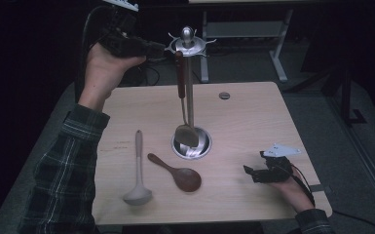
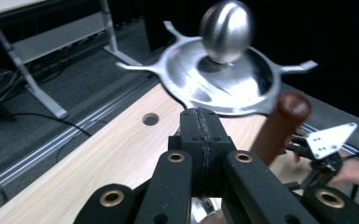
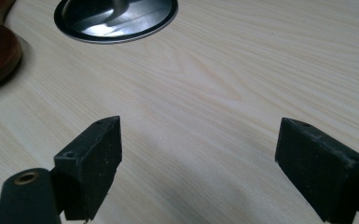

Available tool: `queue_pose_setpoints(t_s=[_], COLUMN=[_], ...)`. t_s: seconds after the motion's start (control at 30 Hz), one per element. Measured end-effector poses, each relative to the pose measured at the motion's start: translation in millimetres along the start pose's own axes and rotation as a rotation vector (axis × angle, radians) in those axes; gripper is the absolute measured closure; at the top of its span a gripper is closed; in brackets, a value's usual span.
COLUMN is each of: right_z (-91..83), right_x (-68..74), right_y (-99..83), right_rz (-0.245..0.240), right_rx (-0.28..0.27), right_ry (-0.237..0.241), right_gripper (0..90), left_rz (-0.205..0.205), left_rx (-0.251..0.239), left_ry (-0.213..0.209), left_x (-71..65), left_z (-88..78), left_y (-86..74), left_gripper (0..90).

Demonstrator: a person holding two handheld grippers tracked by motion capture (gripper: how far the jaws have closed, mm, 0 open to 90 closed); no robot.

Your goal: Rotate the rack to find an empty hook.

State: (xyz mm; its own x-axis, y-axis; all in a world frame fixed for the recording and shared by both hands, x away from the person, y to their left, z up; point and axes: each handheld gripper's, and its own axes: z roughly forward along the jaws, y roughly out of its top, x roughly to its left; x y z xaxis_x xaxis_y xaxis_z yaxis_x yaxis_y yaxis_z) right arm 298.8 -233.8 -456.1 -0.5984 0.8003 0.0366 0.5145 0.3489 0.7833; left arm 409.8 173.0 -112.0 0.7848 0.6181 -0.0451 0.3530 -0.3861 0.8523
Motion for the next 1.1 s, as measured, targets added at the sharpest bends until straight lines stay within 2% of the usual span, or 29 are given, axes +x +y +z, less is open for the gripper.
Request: queue_pose_setpoints(t_s=[0.07, 0.23, 0.4, 0.57, 0.73, 0.87, 0.97, 1.1], right_z=[-0.1, 0.1, 0.3, 0.8, 1.0, 1.1, 1.3, 1.1], right_x=[0.0, 0.0, 0.1, -0.6, 0.1, 0.2, 0.4, 0.0], right_y=[0.0, 0.0, 0.0, -0.1, 0.2, 0.1, -0.1, -0.2], right_rz=[0.0, -0.001, -0.002, -0.002, -0.005, -0.005, -0.001, -0.002], right_rx=[-0.001, 0.001, 0.001, 0.003, 0.006, 0.006, 0.009, 0.005], right_ry=[0.001, 0.0, 0.002, 0.001, 0.0, 0.0, 0.002, 0.002], right_gripper=[14.2, 14.2, 14.2, 14.2, 14.2, 14.2, 14.2, 14.2], left_rz=[-0.006, 0.009, 0.012, 0.012, 0.033, 0.056, 0.069, 0.077], left_rx=[-0.004, -0.009, -0.017, -0.029, -0.042, -0.04, -0.032, -0.016], left_ry=[0.01, 0.04, 0.034, 0.0, -0.052, -0.094, -0.106, -0.094], left_x=[4.0, 9.4, 8.3, -2.0, -17.3, -31.4, -39.6, -42.6], left_z=[1.3, 6.5, 3.8, -10.1, -18.3, -16.1, -10.9, -2.7], left_y=[2.3, 6.3, 5.1, 1.7, -1.1, -0.7, 0.5, 0.9], left_gripper=[89.7, 89.7, 89.7, 89.7, 89.7, 89.7, 89.7, 89.7])
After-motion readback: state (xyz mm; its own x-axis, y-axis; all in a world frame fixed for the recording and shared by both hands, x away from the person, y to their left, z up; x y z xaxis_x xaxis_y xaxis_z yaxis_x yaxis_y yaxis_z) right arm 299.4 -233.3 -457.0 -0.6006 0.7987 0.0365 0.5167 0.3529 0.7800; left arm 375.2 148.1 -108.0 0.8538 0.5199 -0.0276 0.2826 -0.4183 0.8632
